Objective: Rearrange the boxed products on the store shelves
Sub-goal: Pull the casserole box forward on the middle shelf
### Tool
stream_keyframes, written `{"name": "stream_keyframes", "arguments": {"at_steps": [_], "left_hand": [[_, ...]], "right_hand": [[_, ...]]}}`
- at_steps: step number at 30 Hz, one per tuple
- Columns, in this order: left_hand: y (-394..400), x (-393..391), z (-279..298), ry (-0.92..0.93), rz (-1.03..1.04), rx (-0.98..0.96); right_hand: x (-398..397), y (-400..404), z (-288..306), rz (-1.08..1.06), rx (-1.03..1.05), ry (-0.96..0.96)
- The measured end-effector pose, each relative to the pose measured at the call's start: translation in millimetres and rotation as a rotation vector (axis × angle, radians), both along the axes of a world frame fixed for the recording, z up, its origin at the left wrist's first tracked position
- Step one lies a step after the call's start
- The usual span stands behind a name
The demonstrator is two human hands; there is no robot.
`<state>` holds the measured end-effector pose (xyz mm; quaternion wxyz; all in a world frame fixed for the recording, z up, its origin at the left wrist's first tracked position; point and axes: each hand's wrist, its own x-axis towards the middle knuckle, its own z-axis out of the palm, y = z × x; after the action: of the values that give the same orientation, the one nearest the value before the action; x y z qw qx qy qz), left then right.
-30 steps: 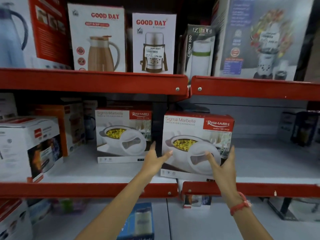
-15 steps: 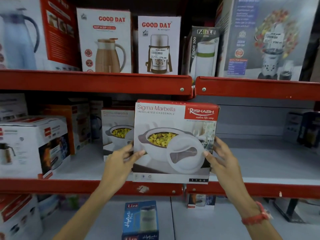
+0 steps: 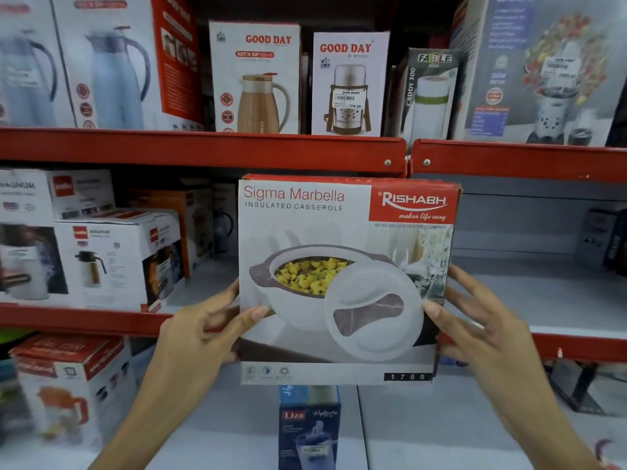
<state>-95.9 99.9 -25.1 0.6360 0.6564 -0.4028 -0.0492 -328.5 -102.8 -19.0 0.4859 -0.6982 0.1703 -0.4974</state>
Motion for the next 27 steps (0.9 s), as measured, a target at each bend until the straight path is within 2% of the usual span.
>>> {"name": "stream_keyframes", "arguments": {"at_steps": [7,9,14,21,27], "left_hand": [[0,3,1,0.019,-0.015,-0.01],[22,28,9,0.025,-0.025,-0.051],[5,50,4,0.017,-0.073,-0.002],[-35,107,-9,0.008,-0.017,-0.022],[-59,152,-31,0.075,0.04,-0.043]], "right_hand": [[1,1,1,0.026,0.006,0.003],[29,14,6,0.02,-0.013,-0.011],[53,3,-4,0.042,-0.02,-0.018],[120,-20,-16,0.01,-0.067,0.0],[166,-45,-37,0.01,-0.056,0.026]]}}
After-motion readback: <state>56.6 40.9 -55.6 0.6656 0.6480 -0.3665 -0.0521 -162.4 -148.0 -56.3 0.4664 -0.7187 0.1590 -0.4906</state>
